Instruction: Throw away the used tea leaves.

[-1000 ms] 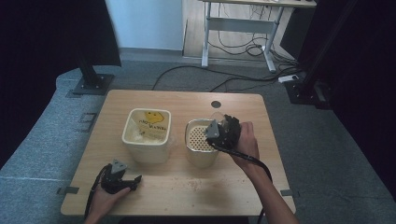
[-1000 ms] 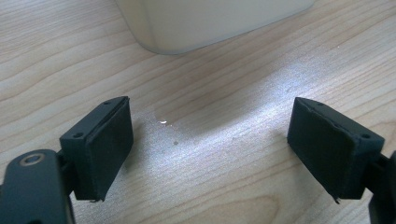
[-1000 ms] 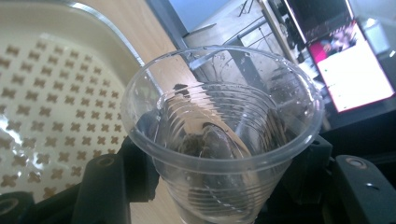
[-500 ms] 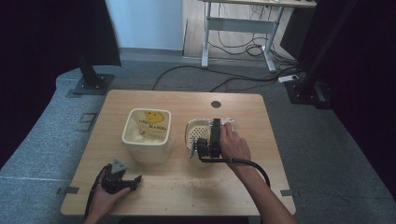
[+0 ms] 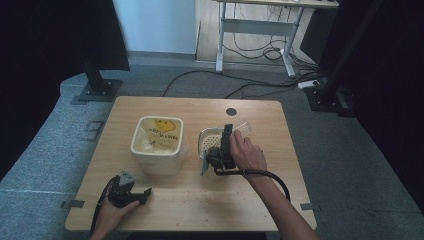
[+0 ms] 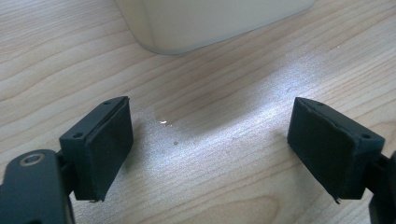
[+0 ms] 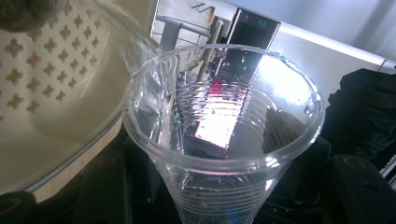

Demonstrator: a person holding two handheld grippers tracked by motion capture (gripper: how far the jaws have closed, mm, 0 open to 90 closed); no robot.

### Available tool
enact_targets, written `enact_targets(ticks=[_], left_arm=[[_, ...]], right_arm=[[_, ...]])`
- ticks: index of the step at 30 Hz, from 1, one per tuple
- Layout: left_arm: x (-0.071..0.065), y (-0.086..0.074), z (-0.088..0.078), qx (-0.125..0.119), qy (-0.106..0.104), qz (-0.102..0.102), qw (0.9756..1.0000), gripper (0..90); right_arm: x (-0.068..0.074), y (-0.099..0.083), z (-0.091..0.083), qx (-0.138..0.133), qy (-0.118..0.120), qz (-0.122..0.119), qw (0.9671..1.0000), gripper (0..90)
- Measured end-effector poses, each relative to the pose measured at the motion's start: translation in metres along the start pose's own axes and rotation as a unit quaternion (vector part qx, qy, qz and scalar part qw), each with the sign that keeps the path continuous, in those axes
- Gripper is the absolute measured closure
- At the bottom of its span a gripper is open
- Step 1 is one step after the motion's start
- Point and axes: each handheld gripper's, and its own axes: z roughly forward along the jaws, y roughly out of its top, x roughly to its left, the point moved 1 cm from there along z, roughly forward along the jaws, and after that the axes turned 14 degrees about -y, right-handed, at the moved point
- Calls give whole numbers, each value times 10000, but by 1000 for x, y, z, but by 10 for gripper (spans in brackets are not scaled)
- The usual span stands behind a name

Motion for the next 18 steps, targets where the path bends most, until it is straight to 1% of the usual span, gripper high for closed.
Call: enact_targets(ticks=[1, 2, 3, 4, 5, 6, 7, 8, 9, 10, 11, 12, 13, 14, 15, 16, 17, 18], left_arm=[[0, 0, 0, 1, -1, 0, 10000, 141], [0, 0, 0, 1, -1, -1, 10000, 141], [0, 0, 0, 1, -1, -1, 10000, 141], [0, 0, 0, 0, -2, 1, 10000, 141], [0, 0, 0, 0, -2, 1, 10000, 141], [0, 0, 0, -1, -3, 0, 10000, 141], [0, 0, 0, -1, -3, 2, 10000, 140], [0, 0, 0, -1, -3, 2, 10000, 140], [0, 0, 0, 0, -4, 3, 10000, 140], [0, 0, 0, -3, -3, 1, 10000, 140], [0, 0, 0, -6, 0, 4, 10000, 140], [0, 0, 0, 5, 5, 13, 10000, 140], [0, 0, 0, 5, 5, 13, 10000, 140], [0, 0, 0, 5, -3, 3, 10000, 140], [0, 0, 0, 1, -4, 4, 10000, 140], [0, 0, 0, 1, -4, 4, 10000, 140], [0, 0, 0, 0, -4, 2, 10000, 140], [0, 0, 0, 4, -4, 3, 10000, 140]], right_arm=[[-1, 0, 0, -4, 34, 124, 9999, 408], [-2, -1, 0, -4, 8, 200, 9998, 408], [-2, -1, 0, -4, 8, 200, 9998, 408], [-5, -3, 0, 6, 196, 627, 9978, 406], [-7, -4, 0, -5, 311, 885, 9956, 407], [-7, -4, 0, -5, 311, 885, 9956, 407], [-11, -9, 0, 32, 557, 1477, 9875, 407], [-11, -9, 0, 32, 557, 1477, 9875, 407], [-11, -10, 0, 35, 643, 1650, 9842, 407], [-12, -12, 0, 55, 706, 1886, 9795, 407], [-13, -17, 2, 42, 856, 2224, 9712, 407], [-14, -18, 3, 27, 922, 2361, 9674, 407], [-14, -18, 3, 27, 922, 2361, 9674, 407], [-15, -21, 3, 57, 982, 2613, 9602, 407], [-17, -27, 4, 79, 1136, 3109, 9436, 407], [-17, -27, 4, 79, 1136, 3109, 9436, 407], [-19, -29, 4, 97, 1195, 3308, 9360, 407], [-23, -36, 5, 111, 1313, 3826, 9145, 407]])
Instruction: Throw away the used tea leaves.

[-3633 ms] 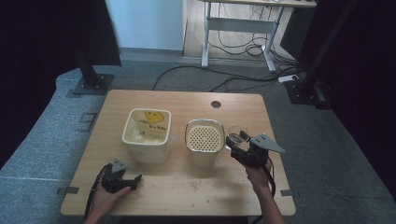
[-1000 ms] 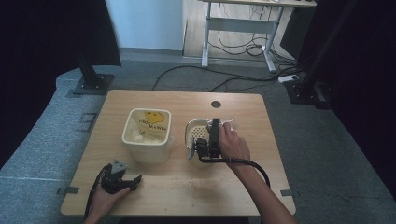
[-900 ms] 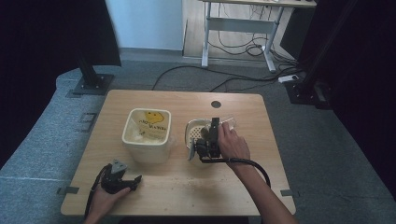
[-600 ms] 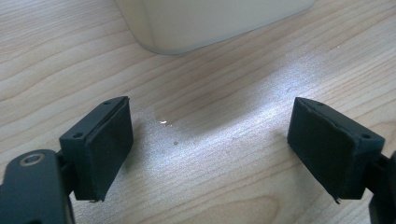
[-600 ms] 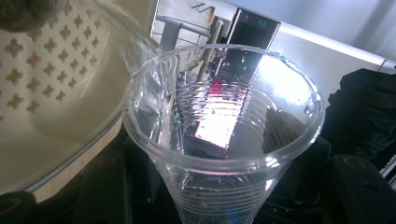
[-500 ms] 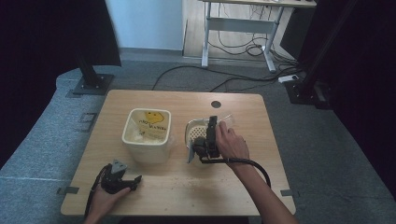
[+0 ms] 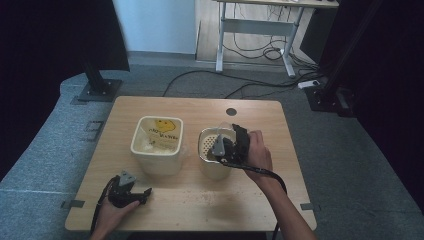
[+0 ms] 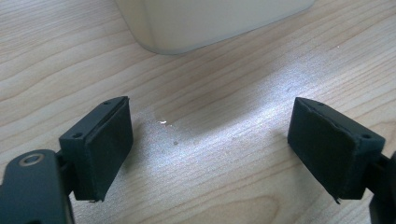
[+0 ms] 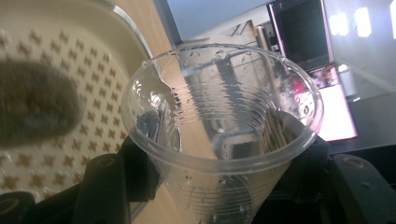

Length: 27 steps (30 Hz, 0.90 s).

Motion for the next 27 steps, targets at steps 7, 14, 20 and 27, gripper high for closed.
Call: enact_targets(ticks=[7, 14, 20, 27], left_arm=[[0, 0, 0, 0, 0, 0, 10000, 140], [0, 0, 0, -1, 1, 0, 10000, 140], [0, 0, 0, -1, 1, 1, 10000, 140], [0, 0, 0, 1, 1, 2, 10000, 140]], right_arm=[[-29, -8, -1, -103, 447, 1658, 9851, 407], [-48, -18, 3, -196, 1059, 3024, 9471, 404], [-53, -22, 5, -258, 1384, 3629, 9211, 401], [-53, -23, 8, -290, 1607, 4067, 8989, 399]])
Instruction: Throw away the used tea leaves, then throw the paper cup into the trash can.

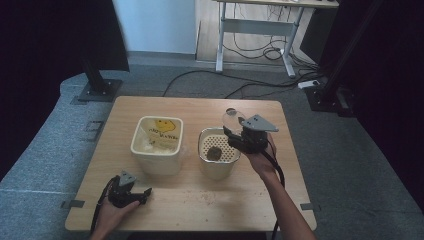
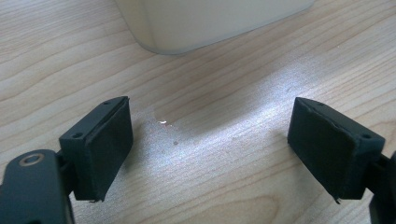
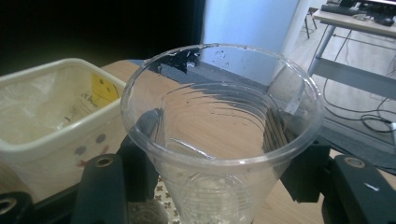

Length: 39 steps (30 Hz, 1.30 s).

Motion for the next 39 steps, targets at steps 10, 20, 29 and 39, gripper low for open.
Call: enact_targets(ticks=[10, 20, 29, 39], left_arm=[[0, 0, 0, 0, -1, 0, 10000, 140], [0, 0, 0, 0, -4, 5, 10000, 140], [0, 0, 0, 2, -7, 3, 10000, 140], [0, 0, 0, 8, -12, 14, 10000, 139]], right_arm=[[9, 2, 5, -67, 149, 130, 9998, 392], [39, 15, 17, -165, 558, 295, 9979, 391], [75, 21, 37, -125, 939, 314, 9950, 388], [121, 39, 66, 20, 1425, 278, 9894, 371]])
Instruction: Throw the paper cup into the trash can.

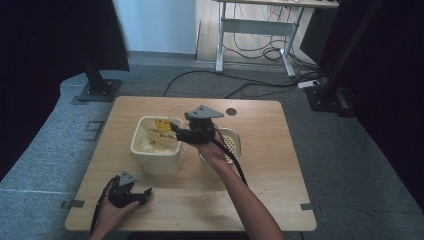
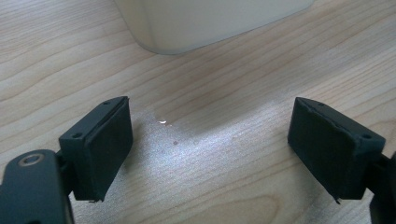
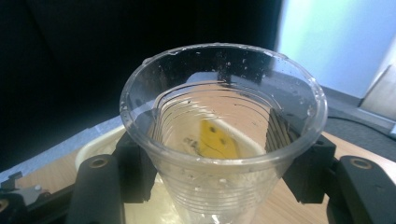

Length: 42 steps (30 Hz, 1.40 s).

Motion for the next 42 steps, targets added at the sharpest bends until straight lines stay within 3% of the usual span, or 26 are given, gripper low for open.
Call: enact_targets(ticks=[1, 3, 4, 5, 8, 12, 20, 21, 26, 27, 32, 34, 36, 42], left_arm=[[0, 0, 0, 3, -9, -5, 10000, 139], [0, 0, 0, 2, -9, -6, 10000, 139], [0, 0, 0, 4, -13, -4, 10000, 139], [0, 0, 0, 6, -20, -2, 10000, 137], [1, 0, 0, 14, -21, 9, 10000, 134], [1, 0, 0, 13, -21, 9, 10000, 133], [1, 0, 0, 12, -22, 9, 10000, 133], [1, 0, 0, 7, -23, 4, 10000, 133], [0, 0, 0, 1, -20, 4, 10000, 133], [0, 0, 0, 1, -16, 3, 10000, 134], [0, 0, 0, -3, -13, 2, 10000, 133], [0, 0, 0, -4, -13, 1, 10000, 134], [0, 0, 0, -3, -13, 1, 10000, 134], [0, 0, 0, 1, -13, 0, 10000, 134]], right_arm=[[9, 3, 12, 31, 104, -3, 9999, 364], [13, 4, 17, 72, 162, 23, 9998, 351], [18, 5, 25, 132, 265, 41, 9996, 300], [25, 6, 42, 476, 366, 107, 9981, 146], [30, 3, 53, 741, 388, 11, 9965, 133], [31, 0, 49, 717, 430, -107, 9964, 130], [3, -2, 3, 246, 292, 6, 9993, 163], [-7, -4, -12, 118, 221, 38, 9997, 178], [-28, -12, -42, -117, -42, 27, 9999, 203], [-39, -17, -56, -206, -146, 10, 9997, 212], [-57, -29, -78, -254, -364, 60, 9990, 222], [-72, -43, -95, -303, -494, 132, 9982, 226], [-75, -46, -99, -320, -518, 144, 9980, 228], [-97, -78, -128, -376, -706, 327, 9963, 227]])
